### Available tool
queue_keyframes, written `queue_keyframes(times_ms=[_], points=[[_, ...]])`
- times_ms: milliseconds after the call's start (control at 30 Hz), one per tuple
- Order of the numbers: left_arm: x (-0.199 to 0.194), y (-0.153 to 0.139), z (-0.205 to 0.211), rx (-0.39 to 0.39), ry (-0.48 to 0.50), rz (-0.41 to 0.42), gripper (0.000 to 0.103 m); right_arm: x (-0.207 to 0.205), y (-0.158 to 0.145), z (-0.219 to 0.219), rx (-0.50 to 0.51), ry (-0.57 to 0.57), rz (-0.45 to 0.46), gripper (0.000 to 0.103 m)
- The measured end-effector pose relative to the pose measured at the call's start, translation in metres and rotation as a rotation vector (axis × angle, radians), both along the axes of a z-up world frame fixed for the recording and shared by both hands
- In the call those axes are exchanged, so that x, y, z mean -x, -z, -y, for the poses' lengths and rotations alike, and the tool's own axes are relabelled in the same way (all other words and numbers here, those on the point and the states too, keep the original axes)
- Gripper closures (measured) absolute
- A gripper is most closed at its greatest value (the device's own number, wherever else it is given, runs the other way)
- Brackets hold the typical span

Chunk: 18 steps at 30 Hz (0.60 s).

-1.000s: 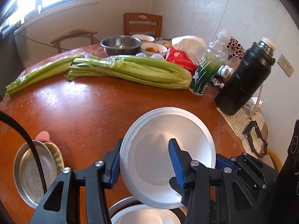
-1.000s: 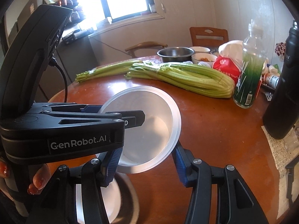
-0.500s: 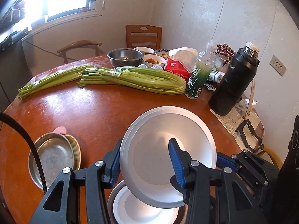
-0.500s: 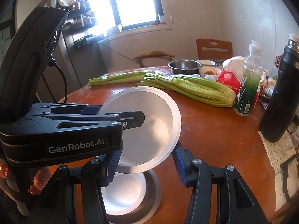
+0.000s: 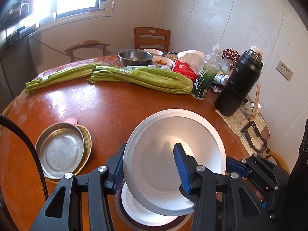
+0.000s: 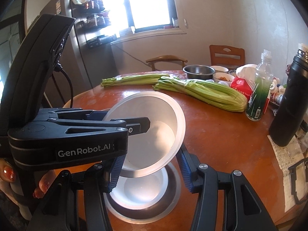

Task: Organize plates and bowls
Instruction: 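Carry the red-printed bowl with the left tool and lower it into the white bowl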

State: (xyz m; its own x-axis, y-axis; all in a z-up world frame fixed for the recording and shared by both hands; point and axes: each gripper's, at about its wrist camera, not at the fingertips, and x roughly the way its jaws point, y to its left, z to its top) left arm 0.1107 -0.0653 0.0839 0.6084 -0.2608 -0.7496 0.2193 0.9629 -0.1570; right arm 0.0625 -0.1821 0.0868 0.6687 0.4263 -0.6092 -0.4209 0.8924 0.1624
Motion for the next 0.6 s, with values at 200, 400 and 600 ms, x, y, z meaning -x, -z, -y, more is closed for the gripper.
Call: queue_keyframes(times_ms=[200, 400, 600], points=[[0.014, 0.009, 0.000, -0.007, 0.004, -0.010, 0.056, 0.009, 0.007, -0.002, 0.016, -0.015, -0.015, 0.048], [0.022, 0.027, -0.005, -0.001, -0.003, -0.048, 0.056, 0.016, 0.020, -0.005, 0.027, -0.037, -0.054, 0.048], [0.026, 0.042, -0.009, 0.000, -0.013, -0.076, 0.056, 0.018, 0.034, -0.007, 0.034, -0.058, -0.090, 0.048]])
